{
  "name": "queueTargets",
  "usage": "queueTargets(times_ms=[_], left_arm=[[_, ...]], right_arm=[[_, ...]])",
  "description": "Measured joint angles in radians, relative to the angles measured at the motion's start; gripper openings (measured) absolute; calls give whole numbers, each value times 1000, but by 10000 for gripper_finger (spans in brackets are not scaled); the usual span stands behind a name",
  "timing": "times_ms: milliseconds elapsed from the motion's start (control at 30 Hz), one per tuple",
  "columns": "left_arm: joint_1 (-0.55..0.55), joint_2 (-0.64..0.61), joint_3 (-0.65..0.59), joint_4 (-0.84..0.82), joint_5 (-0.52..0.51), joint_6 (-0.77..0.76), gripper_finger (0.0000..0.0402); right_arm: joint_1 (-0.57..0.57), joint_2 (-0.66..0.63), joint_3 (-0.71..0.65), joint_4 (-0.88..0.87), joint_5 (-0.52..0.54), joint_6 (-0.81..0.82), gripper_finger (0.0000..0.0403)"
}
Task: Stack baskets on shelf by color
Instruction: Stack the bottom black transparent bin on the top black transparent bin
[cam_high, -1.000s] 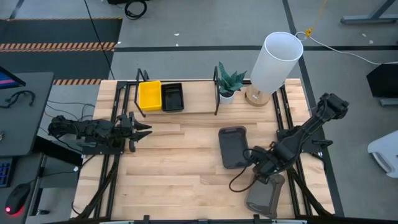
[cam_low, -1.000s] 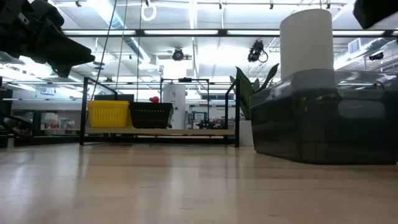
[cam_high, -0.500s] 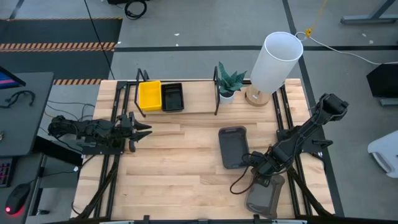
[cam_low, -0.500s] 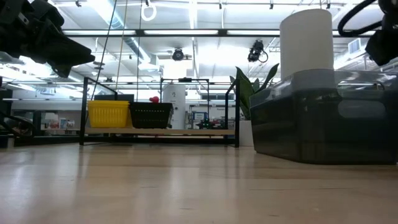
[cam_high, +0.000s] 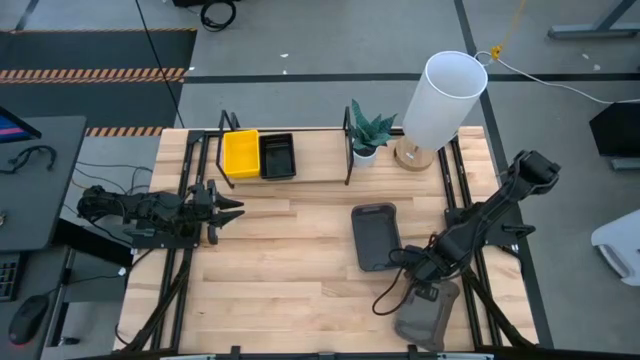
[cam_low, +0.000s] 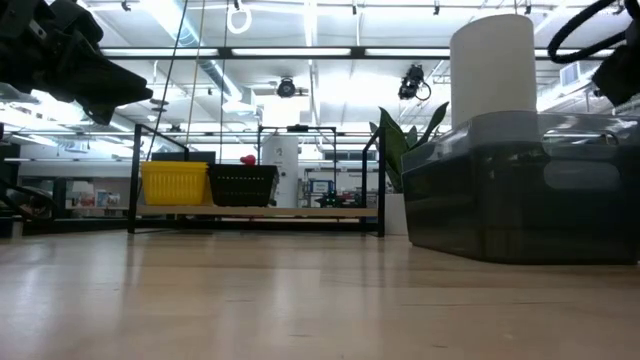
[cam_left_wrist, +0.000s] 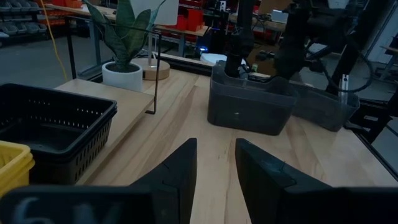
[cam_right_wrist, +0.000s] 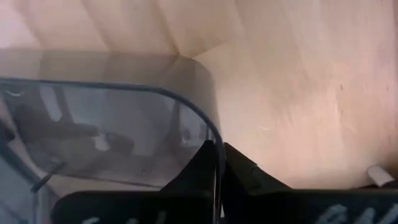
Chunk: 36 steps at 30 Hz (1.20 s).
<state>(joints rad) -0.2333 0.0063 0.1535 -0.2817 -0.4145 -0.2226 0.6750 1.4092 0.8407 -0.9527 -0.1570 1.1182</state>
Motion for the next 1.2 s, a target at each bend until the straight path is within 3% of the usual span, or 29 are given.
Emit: queueTargets(times_ms=[267,633,833,1200], left_arm=[[0,0,0,0,0,0,117],[0,0,0,0,0,0,117],[0,0,0,0,0,0,117],[0,0,0,0,0,0,117]], right_arm=[[-8,-26,136,-74,14,-76,4],[-96,-29,483,-396,220,-247,2],[-258,-29,563,-499,270,-467,1],[-664,-29,566,-483,265,-938,0]])
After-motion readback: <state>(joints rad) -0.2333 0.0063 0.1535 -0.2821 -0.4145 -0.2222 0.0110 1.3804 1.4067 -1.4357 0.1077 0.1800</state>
